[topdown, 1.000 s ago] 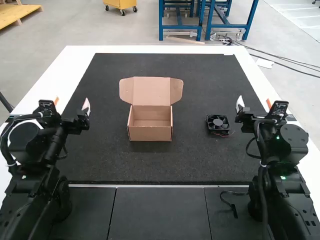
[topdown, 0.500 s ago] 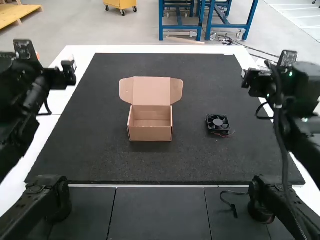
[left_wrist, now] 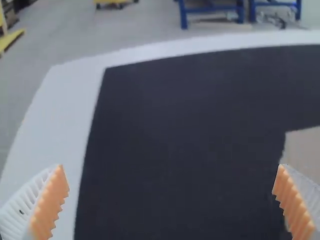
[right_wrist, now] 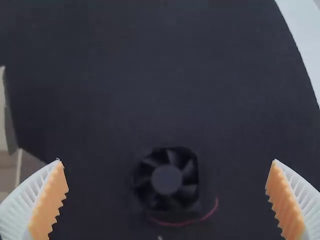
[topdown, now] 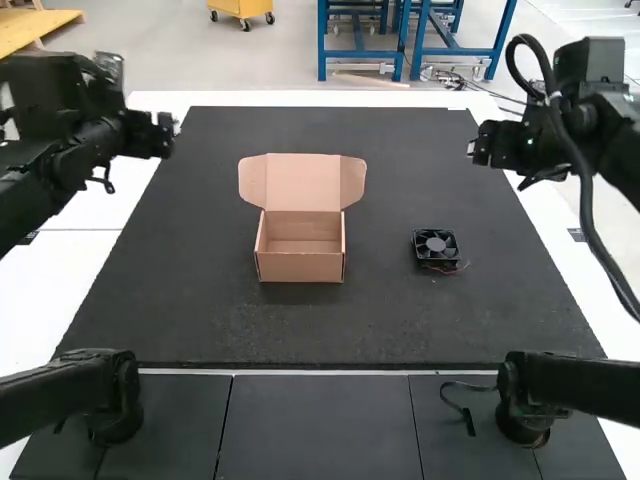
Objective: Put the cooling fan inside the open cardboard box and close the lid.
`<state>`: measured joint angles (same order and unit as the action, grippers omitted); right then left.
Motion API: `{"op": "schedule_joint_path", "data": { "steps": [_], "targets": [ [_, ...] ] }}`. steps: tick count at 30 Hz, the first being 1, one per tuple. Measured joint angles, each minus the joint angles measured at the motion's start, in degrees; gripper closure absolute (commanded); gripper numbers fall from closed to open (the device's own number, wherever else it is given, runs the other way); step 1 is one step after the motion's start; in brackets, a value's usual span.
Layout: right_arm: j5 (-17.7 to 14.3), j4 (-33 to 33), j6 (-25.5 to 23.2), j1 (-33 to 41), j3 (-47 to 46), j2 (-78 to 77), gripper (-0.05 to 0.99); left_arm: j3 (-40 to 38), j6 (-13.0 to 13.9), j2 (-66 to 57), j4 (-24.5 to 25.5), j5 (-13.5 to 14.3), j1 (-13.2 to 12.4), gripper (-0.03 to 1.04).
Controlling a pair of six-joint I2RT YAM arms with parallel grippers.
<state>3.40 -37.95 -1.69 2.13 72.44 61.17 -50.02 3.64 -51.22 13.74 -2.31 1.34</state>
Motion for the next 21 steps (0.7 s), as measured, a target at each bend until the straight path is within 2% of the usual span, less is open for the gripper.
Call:
{"op": "schedule_joint_path", "data": {
  "steps": [4, 9, 15, 18, 21],
  "targets": [
    [-1.5, -4.9, 1.3, 0.0, 3.8, 4.9, 0.03, -0.1, 0.2, 0.0, 1.2, -4.3, 4.8, 0.06],
    [-2.0, -10.5, 5.9, -1.3, 7.3, 9.4, 0.03, -0.7, -0.4, 0.2, 3.2, -6.9, 12.9, 0.05],
    [-2.4, -11.2, 9.9, -5.6, 7.4, 13.9, 0.03, -1.8, -5.6, 0.2, 5.4, -7.5, 21.0, 0.05],
    [-2.4, -11.2, 11.0, -7.3, 7.3, 16.5, 0.03, -2.0, -7.4, 0.1, 7.5, -7.1, 23.4, 0.05],
    [-2.4, -11.2, 12.2, -7.7, 7.3, 19.0, 0.03, -2.2, -8.3, 0.1, 10.6, -6.4, 24.6, 0.05]
  ]
}}
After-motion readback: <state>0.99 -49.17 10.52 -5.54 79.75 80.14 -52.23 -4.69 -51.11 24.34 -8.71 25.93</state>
